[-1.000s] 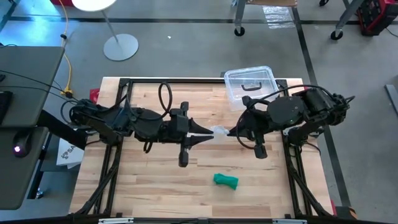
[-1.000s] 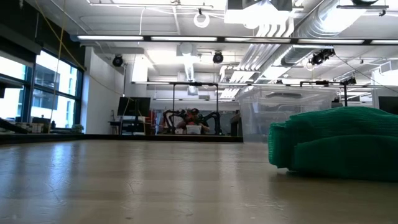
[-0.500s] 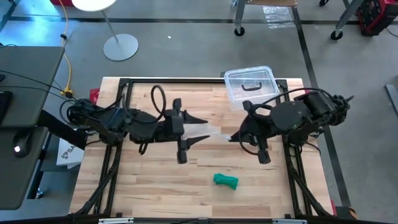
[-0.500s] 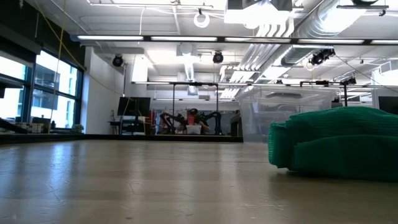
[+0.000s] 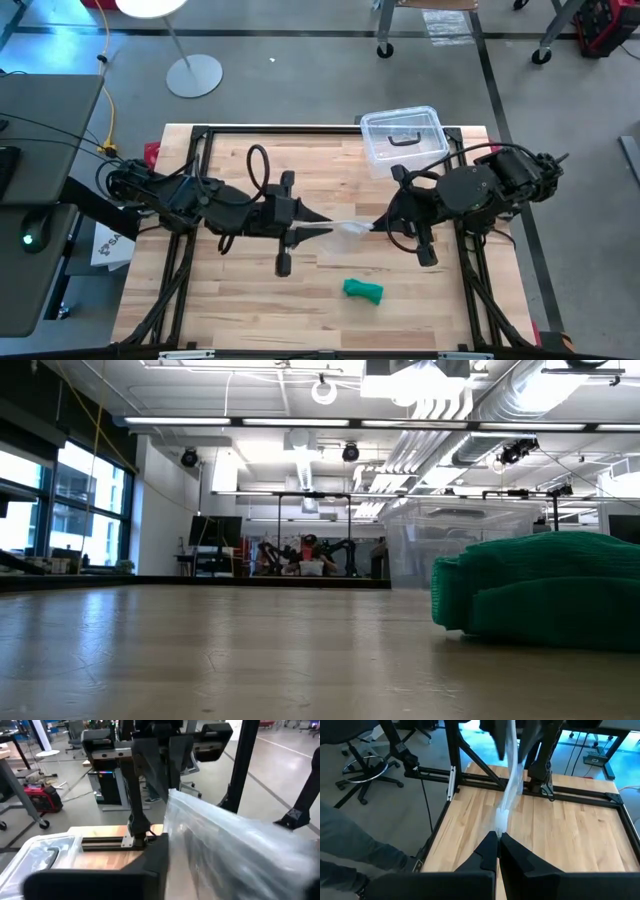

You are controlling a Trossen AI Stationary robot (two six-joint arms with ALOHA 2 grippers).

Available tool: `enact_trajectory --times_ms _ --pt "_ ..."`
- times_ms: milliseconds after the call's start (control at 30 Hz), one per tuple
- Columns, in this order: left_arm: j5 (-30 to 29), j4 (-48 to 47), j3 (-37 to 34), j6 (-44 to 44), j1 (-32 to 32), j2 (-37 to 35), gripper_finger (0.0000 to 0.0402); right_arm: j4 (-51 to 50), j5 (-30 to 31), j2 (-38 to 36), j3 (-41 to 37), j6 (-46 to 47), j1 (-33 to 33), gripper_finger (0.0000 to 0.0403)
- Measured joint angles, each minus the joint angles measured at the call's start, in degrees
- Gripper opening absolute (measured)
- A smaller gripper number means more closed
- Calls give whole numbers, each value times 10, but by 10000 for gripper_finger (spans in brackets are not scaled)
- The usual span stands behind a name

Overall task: Roll bandage
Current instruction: Open the transparent zip bag

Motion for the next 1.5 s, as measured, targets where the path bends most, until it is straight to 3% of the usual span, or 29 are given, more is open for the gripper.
enact_trajectory --times_ms 133,233,500,667,767,867,1067,1300,1500 --pt "-2 14 0 -2 0 0 10 -2 18 0 0 17 0 1" --pt "-15 16 0 -3 0 0 6 -2 66 0 0 39 0 14" --pt "-18 20 0 -3 -5 -2 1 -24 111 0 0 92 32 125" --pt "-26 23 0 -3 -10 -9 1 -97 238 -10 -61 166 91 144" --pt "-24 21 0 -2 -13 -10 1 -48 307 -31 -128 208 117 142" --pt "-6 20 0 -4 -13 -10 1 53 338 -45 -170 192 130 140" --pt "3 20 0 -4 -13 -10 0 150 335 -54 -163 141 133 140" --pt "38 19 0 -4 -13 -9 0 157 217 -52 -94 113 111 140" --pt "39 -22 0 -18 -11 -9 0 180 187 -27 -85 68 77 140"
